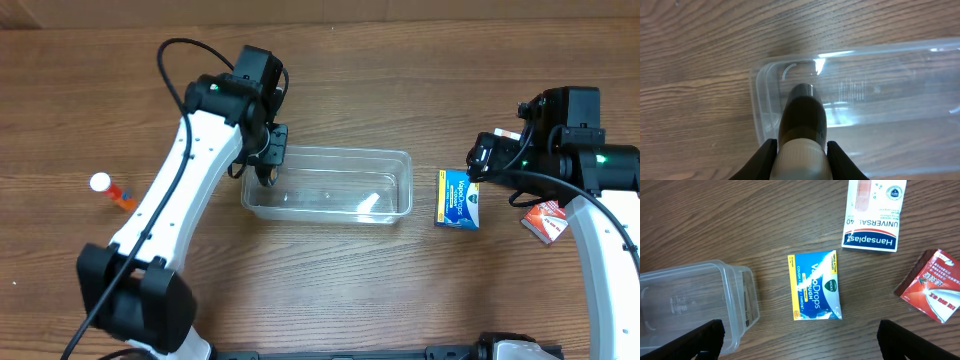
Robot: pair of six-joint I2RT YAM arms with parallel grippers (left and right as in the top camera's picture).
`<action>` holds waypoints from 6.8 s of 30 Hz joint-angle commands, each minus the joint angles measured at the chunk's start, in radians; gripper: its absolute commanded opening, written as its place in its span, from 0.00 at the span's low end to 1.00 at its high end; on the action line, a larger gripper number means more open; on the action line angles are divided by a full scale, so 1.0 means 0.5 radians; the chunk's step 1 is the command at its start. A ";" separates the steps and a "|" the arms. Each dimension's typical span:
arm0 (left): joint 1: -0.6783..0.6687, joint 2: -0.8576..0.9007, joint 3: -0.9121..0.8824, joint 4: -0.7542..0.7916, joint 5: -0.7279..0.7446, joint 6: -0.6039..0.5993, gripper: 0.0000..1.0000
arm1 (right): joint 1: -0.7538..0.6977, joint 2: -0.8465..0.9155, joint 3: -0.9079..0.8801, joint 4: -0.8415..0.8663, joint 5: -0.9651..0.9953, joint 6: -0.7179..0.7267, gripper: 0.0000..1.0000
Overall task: Pack container
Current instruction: 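Carry the black bottle into the container's left end and release, then reach the left gripper to the orange tube and grasp it, then place the orange tube into the container beside the bottle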
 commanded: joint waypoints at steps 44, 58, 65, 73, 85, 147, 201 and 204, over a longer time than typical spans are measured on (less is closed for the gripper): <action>-0.001 0.381 0.042 0.055 -0.148 -0.263 0.54 | -0.006 -0.001 0.066 0.005 0.004 -0.013 1.00; 0.014 0.208 0.536 -0.213 -0.324 -0.262 0.98 | -0.006 -0.001 0.066 0.002 0.005 -0.013 1.00; 0.294 -0.155 0.642 -0.378 -0.336 -0.367 1.00 | -0.006 -0.001 0.066 0.002 0.005 -0.014 1.00; 1.022 -0.356 0.641 -0.531 -0.291 -0.394 1.00 | -0.006 -0.001 0.066 0.004 0.005 -0.014 1.00; 1.587 -0.249 0.063 -0.263 -0.130 -0.312 1.00 | -0.006 -0.001 0.066 0.002 0.004 -0.013 1.00; 0.533 -0.658 0.132 -0.412 0.101 -0.302 0.04 | -0.006 -0.001 0.066 -0.004 0.004 -0.013 1.00; 0.021 0.064 0.074 -0.146 0.039 -0.262 0.59 | -0.006 -0.001 0.066 -0.006 0.004 -0.013 1.00; 0.021 0.064 0.279 -0.199 0.036 -0.194 0.81 | -0.006 -0.001 0.066 -0.006 0.004 -0.013 1.00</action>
